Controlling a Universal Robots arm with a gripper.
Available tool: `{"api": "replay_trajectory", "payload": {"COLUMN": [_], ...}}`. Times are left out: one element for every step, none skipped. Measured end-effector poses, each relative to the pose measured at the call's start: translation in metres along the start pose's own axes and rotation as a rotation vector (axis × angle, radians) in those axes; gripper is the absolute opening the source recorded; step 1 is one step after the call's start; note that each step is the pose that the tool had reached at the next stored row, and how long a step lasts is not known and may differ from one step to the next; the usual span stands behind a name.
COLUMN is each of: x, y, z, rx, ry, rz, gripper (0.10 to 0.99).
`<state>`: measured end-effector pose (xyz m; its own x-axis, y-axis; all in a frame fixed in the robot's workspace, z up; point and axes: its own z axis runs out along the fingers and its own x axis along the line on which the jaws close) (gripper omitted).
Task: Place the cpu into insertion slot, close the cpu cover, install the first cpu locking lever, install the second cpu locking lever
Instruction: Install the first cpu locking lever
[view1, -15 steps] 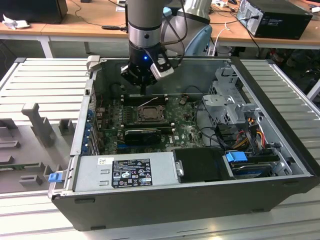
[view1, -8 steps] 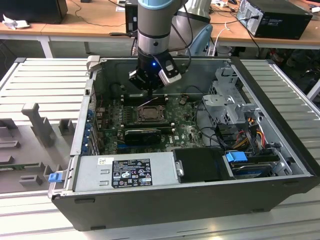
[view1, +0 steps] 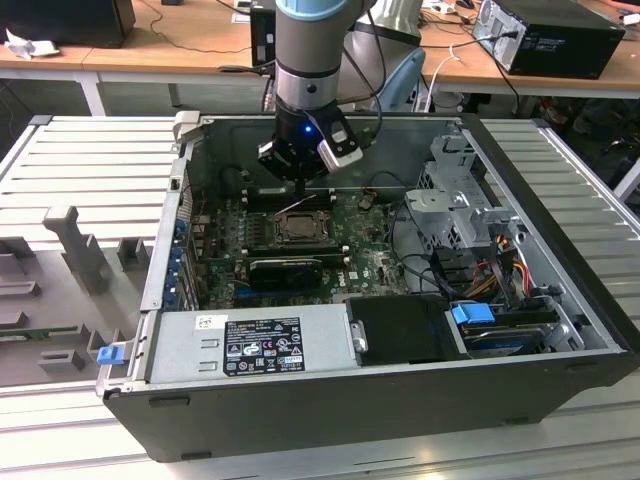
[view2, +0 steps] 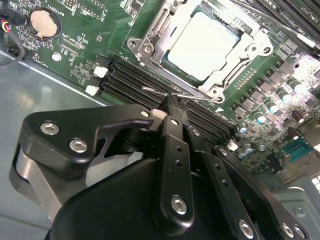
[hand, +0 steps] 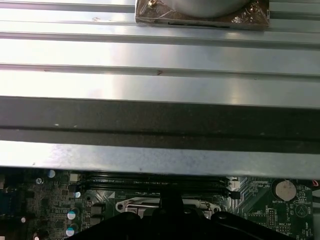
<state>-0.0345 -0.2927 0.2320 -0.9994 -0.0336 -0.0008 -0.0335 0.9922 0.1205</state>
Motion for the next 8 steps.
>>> {"api": "replay_trajectory", "payload": {"x": [0.0000,0.0000,0.0000,-0.0001,-0.0006,-0.0013,-0.0022,-0.0030], "y": [0.0000,0.0000,0.0000,0.0001,0.0004,0.0008,0.0010,0.0013], "z": [0.0002,0.0003,0.0008,0.0015,0.0020,0.0025,0.0030,0.0035], "rx": [0.000,0.000,0.000,0.000,0.000,0.000,0.000,0.000], "ry": [0.0000,0.0000,0.0006,0.0015,0.0018,0.0018,0.0018,0.0018], "rz": [0.000,0.000,-0.005,-0.013,-0.015,-0.015,-0.015,-0.015], "gripper": [0.106,0.106,0.106,0.106,0.106,0.106,0.106,0.106]}}
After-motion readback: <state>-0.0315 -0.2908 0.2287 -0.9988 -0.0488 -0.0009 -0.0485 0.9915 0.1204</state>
